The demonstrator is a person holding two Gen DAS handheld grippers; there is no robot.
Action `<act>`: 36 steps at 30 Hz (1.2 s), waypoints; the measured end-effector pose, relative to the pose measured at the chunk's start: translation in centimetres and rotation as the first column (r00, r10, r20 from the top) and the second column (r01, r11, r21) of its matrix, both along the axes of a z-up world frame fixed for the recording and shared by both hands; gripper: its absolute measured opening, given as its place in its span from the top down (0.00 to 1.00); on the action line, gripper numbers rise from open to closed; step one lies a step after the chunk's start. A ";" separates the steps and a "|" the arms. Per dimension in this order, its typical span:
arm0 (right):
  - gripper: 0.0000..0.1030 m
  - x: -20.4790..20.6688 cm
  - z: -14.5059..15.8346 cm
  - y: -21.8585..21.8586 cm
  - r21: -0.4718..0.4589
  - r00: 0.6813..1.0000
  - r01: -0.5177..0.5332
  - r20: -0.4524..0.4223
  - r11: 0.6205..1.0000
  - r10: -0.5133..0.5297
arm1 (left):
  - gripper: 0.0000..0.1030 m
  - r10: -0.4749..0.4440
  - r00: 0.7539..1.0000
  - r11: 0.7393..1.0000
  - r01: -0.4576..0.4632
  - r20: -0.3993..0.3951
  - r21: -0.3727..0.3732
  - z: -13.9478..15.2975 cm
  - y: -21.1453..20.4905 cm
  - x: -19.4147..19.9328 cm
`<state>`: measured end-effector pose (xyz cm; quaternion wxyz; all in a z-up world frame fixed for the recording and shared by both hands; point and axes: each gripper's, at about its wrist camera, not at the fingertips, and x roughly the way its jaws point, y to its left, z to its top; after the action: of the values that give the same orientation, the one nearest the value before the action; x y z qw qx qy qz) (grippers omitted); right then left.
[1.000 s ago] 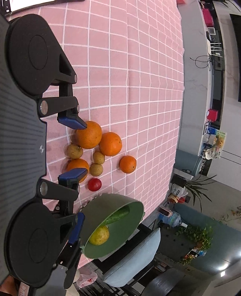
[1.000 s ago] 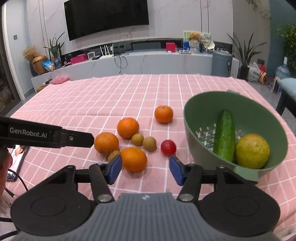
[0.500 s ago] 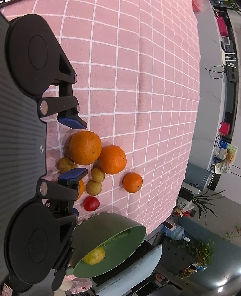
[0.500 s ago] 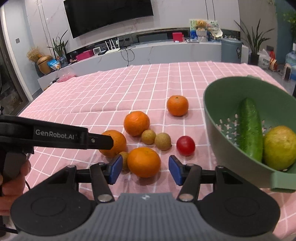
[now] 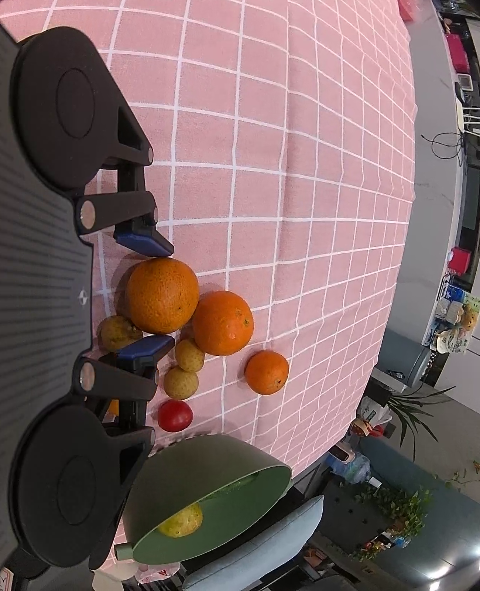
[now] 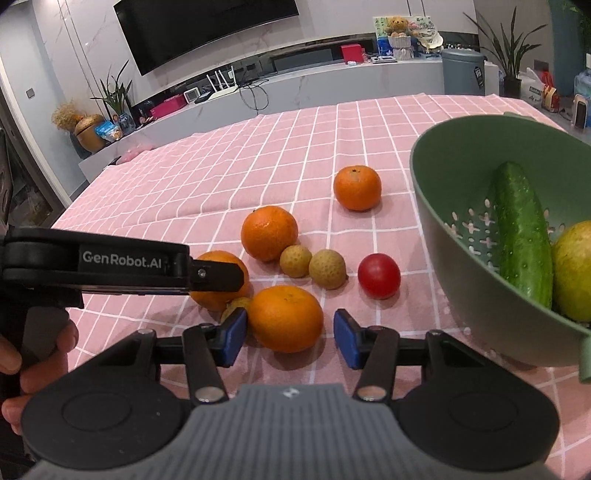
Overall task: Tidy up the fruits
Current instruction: 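Grasp an orange with the right tool while the left tool grasps another orange, then carry both oranges into the green colander and open both tools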
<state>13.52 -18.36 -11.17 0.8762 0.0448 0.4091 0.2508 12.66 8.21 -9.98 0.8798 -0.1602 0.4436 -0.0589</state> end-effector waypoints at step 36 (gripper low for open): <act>0.61 -3.7 10.2 -7.6 -0.032 0.978 0.047 0.205 0.998 -0.040 | 0.52 -0.118 0.967 0.992 0.103 0.224 0.076 11.2 -7.6 -2.9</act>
<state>9.78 -25.95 -0.95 0.9194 0.0119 0.3206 0.2274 9.80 0.65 1.22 0.9249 -0.0994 0.3496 -0.1117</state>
